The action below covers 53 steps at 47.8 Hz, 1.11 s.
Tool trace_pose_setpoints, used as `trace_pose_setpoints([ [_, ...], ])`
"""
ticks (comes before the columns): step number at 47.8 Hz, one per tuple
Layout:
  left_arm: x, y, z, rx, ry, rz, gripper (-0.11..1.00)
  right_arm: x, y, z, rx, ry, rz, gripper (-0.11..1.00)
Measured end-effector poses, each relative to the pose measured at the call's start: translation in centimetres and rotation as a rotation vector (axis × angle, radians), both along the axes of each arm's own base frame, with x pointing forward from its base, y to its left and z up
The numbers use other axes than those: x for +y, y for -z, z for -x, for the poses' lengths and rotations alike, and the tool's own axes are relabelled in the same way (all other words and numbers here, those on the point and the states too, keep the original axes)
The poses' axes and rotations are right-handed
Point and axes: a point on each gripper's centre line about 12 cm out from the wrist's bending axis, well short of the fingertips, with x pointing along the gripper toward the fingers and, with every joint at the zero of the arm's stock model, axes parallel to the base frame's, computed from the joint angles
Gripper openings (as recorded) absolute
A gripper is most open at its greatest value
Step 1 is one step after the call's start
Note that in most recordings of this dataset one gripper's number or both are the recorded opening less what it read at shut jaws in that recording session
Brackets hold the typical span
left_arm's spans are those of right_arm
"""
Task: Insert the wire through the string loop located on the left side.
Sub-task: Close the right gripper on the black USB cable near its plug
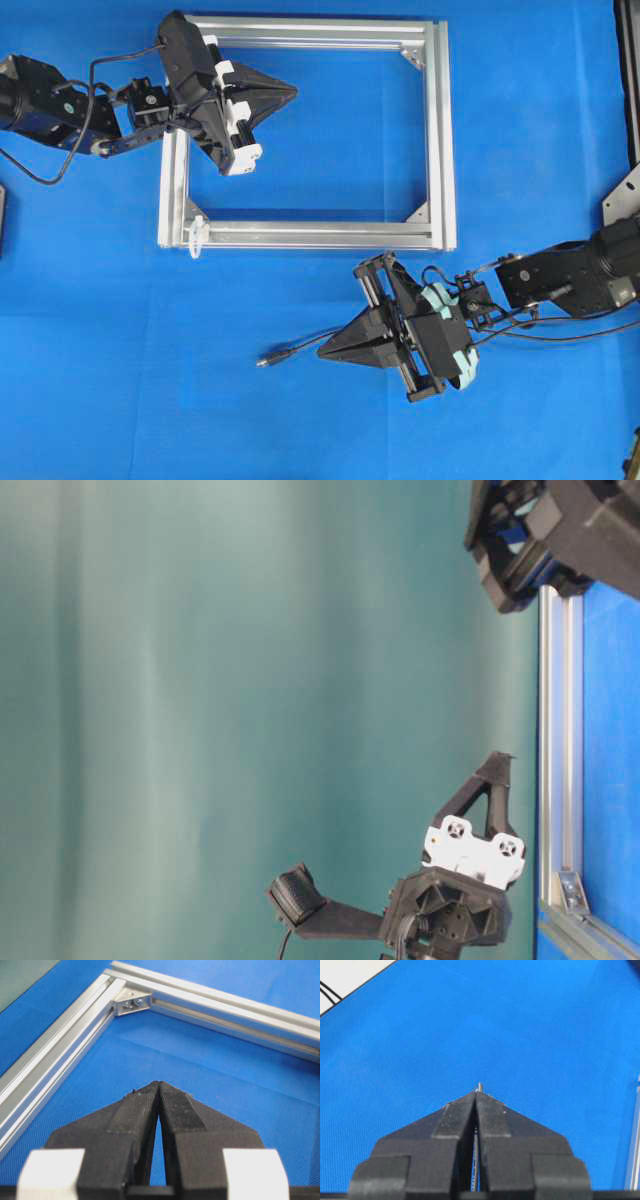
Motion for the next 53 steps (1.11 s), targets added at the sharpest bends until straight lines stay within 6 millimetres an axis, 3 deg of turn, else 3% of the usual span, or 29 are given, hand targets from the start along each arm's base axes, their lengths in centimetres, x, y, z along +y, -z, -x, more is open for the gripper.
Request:
trace_pose_setpoints([
  [7, -0.2, 0.0, 0.0, 0.013, 0.013, -0.005, 0.0, -0.1, -0.9, 0.1, 0.002, 0.004, 0.003, -0.02],
  [32, -0.2, 0.0, 0.0, 0.016, 0.016, -0.005, 0.0, -1.0, -0.7, -0.4, 0.072, 0.045, -0.017, -0.01],
  [35, -0.2, 0.0, 0.0, 0.016, 0.016, -0.005, 0.0, -1.0, -0.7, -0.3, 0.075, 0.047, -0.025, 0.07],
  [39, -0.2, 0.0, 0.0, 0.017, 0.015, -0.004, 0.0, -1.0, -0.7, -0.3, 0.082, 0.054, -0.044, 0.27],
  [49, -0.2, 0.1, 0.0, 0.019, 0.016, -0.004, 0.0, -1.0, -0.5, -0.4, 0.097, 0.062, -0.069, 0.88],
  [53, -0.2, 0.0, 0.0, 0.017, 0.015, -0.004, 0.0, -1.0, -0.4, -0.4, 0.094, 0.063, -0.071, 0.87],
])
